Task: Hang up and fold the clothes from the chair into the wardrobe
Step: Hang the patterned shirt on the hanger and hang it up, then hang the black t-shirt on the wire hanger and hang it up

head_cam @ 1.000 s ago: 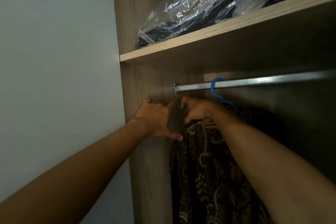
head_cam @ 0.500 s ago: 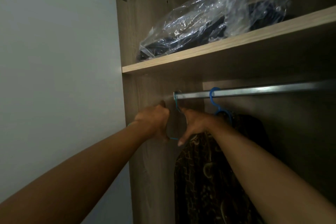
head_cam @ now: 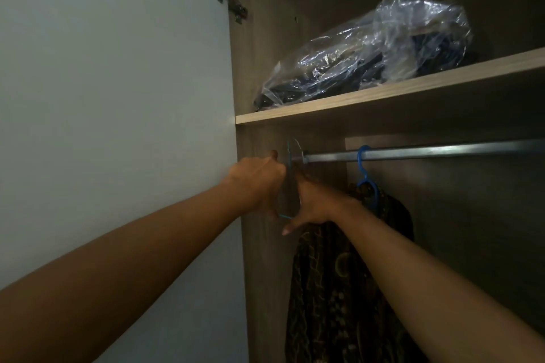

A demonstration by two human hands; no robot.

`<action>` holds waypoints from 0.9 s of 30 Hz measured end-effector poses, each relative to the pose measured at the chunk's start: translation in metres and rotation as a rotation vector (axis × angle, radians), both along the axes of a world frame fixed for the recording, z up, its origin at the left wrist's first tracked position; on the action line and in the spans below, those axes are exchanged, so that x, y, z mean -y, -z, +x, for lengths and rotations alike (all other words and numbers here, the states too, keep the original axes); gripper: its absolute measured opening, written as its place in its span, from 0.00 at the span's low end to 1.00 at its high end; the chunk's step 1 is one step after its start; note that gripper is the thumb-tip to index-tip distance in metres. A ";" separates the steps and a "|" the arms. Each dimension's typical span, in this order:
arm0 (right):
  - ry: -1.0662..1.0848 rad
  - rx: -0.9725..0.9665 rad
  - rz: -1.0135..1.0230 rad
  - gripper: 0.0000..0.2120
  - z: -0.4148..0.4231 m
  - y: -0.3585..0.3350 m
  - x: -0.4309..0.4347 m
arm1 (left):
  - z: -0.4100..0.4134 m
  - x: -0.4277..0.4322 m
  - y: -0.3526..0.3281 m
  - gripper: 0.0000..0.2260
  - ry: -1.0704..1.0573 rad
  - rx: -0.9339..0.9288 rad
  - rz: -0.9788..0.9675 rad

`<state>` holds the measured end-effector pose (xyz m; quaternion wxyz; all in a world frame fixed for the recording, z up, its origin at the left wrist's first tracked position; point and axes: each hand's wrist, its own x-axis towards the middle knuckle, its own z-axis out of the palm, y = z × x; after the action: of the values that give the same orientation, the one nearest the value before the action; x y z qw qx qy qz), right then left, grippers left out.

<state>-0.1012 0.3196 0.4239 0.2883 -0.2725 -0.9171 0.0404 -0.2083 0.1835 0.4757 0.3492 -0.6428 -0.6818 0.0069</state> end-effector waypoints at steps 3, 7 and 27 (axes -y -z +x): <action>0.011 0.023 -0.012 0.77 -0.001 0.004 0.023 | -0.007 0.026 0.006 0.35 0.007 -0.009 -0.020; 0.015 0.046 0.015 0.77 -0.010 0.011 0.063 | -0.036 0.067 0.017 0.40 0.032 0.030 0.012; -0.173 -0.022 0.475 0.66 0.021 -0.018 0.249 | -0.036 0.283 0.037 0.53 -0.119 0.114 0.327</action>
<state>-0.0803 0.0708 0.4424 0.3497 -0.1175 -0.9175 -0.1487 -0.2441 -0.0990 0.4386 0.4088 -0.5353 -0.7294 -0.1198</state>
